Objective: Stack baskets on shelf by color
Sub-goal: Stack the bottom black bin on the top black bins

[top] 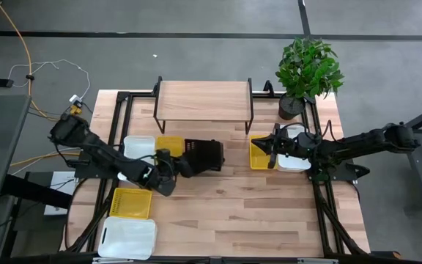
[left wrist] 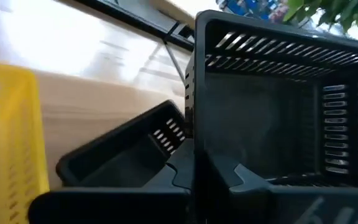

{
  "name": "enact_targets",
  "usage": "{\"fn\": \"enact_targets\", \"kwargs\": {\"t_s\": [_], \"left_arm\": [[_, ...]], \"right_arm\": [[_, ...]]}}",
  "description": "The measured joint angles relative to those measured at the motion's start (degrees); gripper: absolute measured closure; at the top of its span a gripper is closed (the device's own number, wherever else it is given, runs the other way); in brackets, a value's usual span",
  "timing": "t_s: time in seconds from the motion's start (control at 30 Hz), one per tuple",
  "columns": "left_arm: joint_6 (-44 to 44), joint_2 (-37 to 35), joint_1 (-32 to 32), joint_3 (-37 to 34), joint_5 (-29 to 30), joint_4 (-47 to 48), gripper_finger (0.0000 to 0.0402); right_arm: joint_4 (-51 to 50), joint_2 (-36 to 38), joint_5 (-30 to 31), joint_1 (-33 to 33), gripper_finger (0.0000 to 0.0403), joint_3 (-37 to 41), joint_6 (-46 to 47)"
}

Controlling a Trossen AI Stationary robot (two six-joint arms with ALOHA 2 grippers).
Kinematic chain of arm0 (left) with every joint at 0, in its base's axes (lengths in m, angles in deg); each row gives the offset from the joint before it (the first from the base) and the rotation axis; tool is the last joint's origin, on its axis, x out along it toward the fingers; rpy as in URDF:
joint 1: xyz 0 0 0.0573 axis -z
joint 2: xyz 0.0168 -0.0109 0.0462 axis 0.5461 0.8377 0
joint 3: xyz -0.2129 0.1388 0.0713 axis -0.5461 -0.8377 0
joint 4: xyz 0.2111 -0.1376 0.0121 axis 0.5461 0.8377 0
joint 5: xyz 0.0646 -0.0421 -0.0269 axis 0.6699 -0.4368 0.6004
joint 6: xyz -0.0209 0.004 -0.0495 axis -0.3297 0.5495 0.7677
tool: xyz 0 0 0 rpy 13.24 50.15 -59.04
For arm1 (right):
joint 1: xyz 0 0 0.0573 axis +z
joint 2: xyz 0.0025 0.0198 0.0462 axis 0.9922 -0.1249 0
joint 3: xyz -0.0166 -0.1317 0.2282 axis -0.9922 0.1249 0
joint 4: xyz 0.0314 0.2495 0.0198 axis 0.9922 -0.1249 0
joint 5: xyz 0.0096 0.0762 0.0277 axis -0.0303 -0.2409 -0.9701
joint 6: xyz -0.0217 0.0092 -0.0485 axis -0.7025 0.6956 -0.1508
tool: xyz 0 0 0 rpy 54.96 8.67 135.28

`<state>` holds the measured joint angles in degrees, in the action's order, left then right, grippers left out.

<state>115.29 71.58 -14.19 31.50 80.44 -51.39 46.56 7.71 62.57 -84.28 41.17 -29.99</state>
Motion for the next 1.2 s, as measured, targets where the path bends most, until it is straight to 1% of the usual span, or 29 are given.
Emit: {"fn": "enact_targets", "kwargs": {"t_s": [0.1, 0.27, 0.33, 0.5, 0.7, 1.0, 1.2], "left_arm": [[1.3, 3.8, 1.2, 0.0, 2.7, -4.4, 0.0401], [9.6, 7.8, 2.4, 0.0, 5.0, -4.8, 0.0401], [11.5, 9.3, 2.9, 0.0, 6.0, -5.0, 0.0401], [11.9, 10.8, 3.5, 0.0, 6.9, -5.6, 0.0401], [10.2, 10.2, 3.7, 0.1, 7.4, -6.0, 0.0401], [9.8, 10.2, 3.7, 0.1, 7.1, -5.6, 0.0401], [9.8, 10.2, 3.7, 0.1, 5.5, -4.2, 0.0401]], "right_arm": [[0.0, 0.0, 0.0, 0.0, 0.0402, 0.0, 1.1], [0.0, 0.0, 0.0, 0.0, 0.0402, 0.0, 1.3], [0.0, 0.0, 0.0, 0.0, 0.0402, 0.0, 1.3], [0.0, 0.0, 1.0, 0.0, 0.0402, 0.0, 1.3], [0.0, 0.0, 2.4, 0.0, 0.0402, 0.0, 2.7], [-0.4, 0.0, 2.5, 0.0, 0.0402, 0.0, 3.2], [-0.4, 0.0, 2.5, 0.0, 0.0402, 0.0, 3.3]]}}
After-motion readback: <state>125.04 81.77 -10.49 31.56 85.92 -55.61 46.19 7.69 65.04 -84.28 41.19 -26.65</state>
